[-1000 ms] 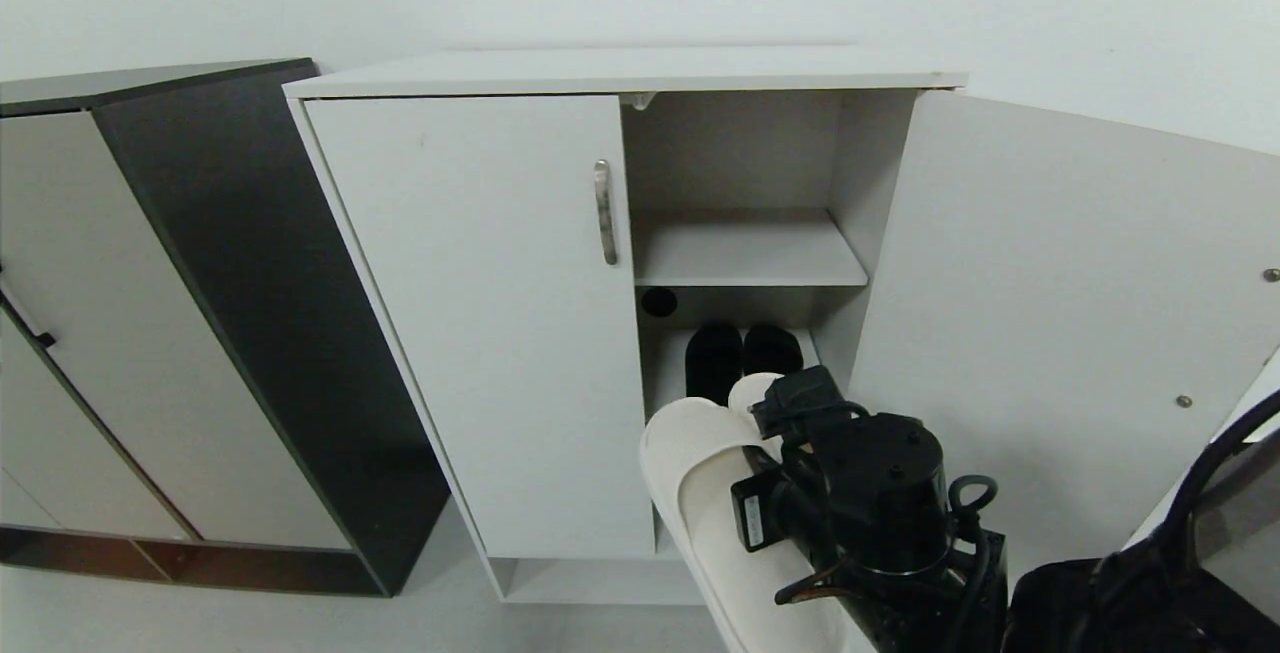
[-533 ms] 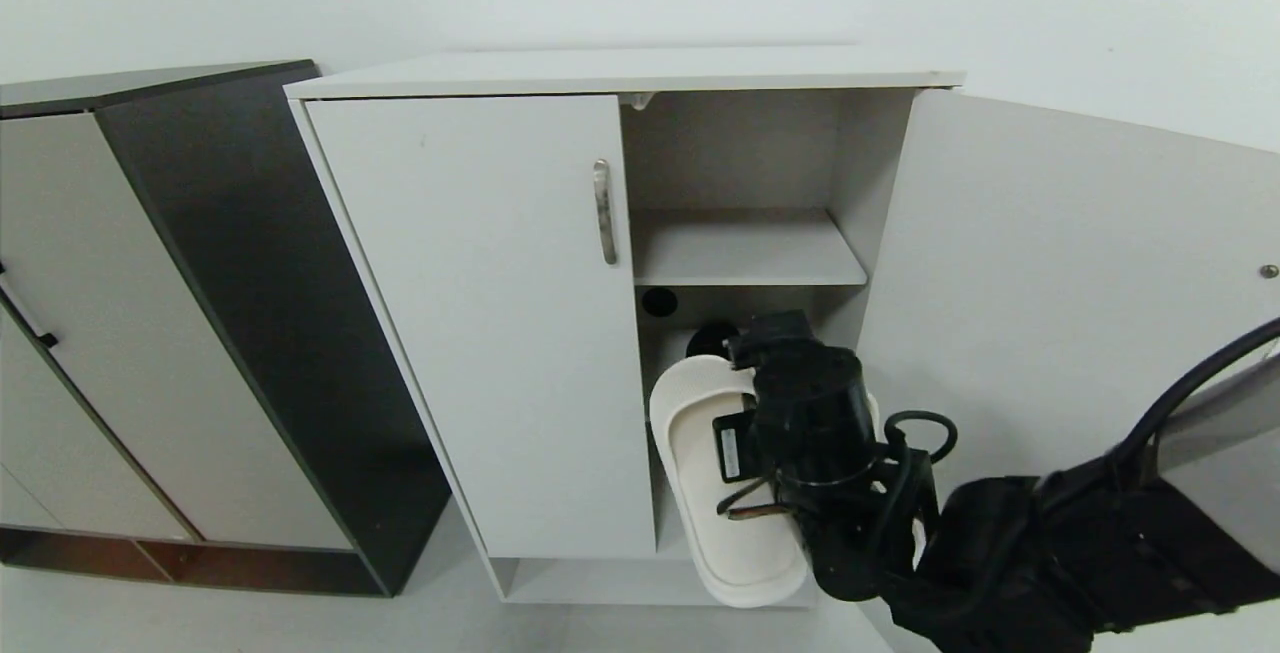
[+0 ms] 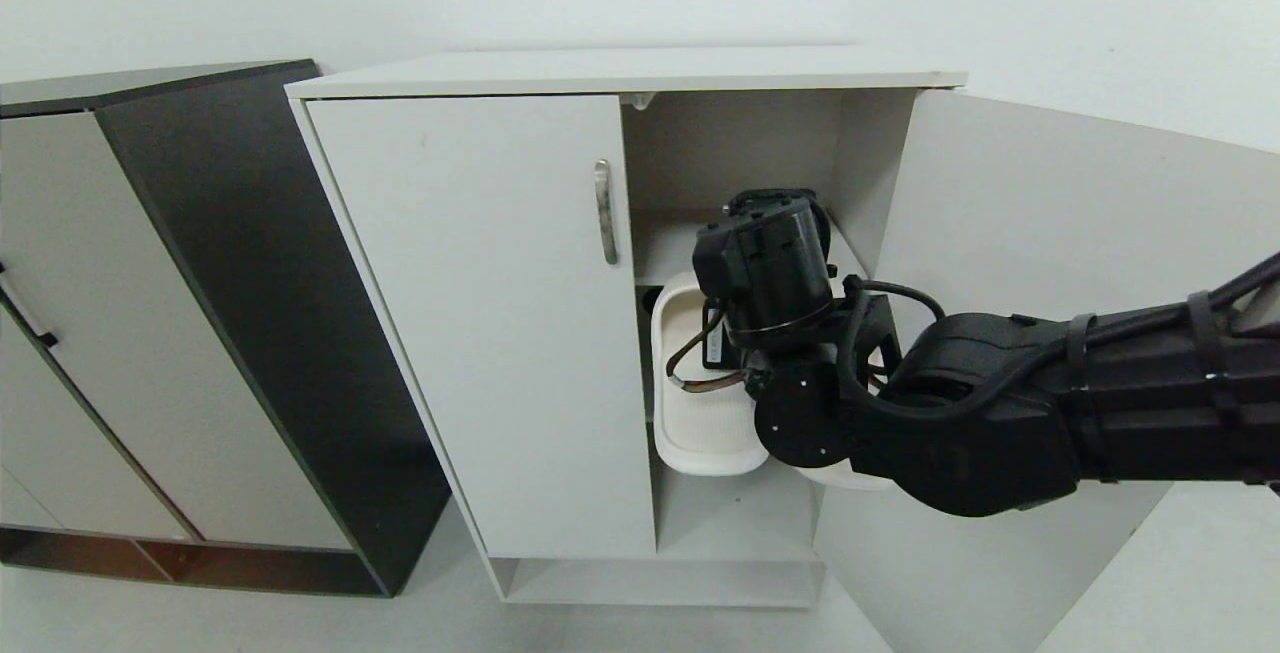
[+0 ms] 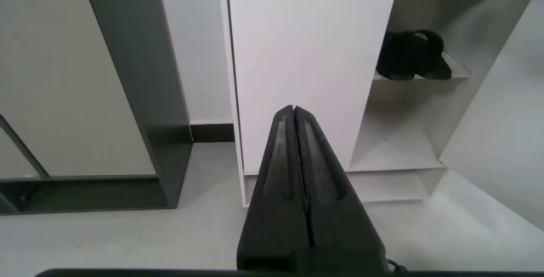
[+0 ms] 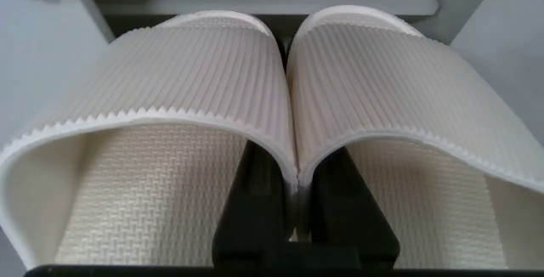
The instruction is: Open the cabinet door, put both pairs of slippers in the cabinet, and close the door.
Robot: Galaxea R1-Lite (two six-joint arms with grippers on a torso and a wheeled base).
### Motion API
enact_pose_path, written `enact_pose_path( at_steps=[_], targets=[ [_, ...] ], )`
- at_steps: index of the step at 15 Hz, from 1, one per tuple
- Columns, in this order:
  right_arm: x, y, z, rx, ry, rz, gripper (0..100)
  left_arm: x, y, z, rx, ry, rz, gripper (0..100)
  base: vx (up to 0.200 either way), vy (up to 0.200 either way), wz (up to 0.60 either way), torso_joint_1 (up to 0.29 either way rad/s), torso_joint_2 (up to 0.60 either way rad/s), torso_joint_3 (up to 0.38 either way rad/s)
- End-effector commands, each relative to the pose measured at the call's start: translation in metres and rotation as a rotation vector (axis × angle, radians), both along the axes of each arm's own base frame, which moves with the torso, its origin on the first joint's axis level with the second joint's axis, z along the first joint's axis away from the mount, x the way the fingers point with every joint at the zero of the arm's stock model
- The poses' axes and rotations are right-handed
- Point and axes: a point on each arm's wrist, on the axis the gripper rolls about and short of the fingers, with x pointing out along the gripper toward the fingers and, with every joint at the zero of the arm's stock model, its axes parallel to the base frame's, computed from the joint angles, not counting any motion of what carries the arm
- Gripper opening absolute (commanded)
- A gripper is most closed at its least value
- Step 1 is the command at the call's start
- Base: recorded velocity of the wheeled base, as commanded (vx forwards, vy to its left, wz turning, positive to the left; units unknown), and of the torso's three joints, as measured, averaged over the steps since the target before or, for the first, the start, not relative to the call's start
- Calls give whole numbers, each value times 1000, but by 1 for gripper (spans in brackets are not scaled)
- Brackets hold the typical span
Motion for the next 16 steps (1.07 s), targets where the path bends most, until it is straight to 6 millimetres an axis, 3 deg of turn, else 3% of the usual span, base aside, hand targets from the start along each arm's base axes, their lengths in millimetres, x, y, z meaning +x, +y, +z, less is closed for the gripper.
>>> enact_pose_path(
  at_steps=[1, 12, 16],
  targets=[
    [2, 1, 2, 7, -7, -1, 0, 0, 0, 0, 0, 0, 0, 0, 0, 0, 0, 0, 0, 0],
    [7, -3, 2, 8, -7, -15, 0, 0, 0, 0, 0, 0, 0, 0, 182, 0, 0, 3, 0, 4],
    [12, 0, -8, -13, 7, -23, 0, 0, 0, 0, 0, 0, 0, 0, 200, 0, 0, 2, 1, 2]
  ],
)
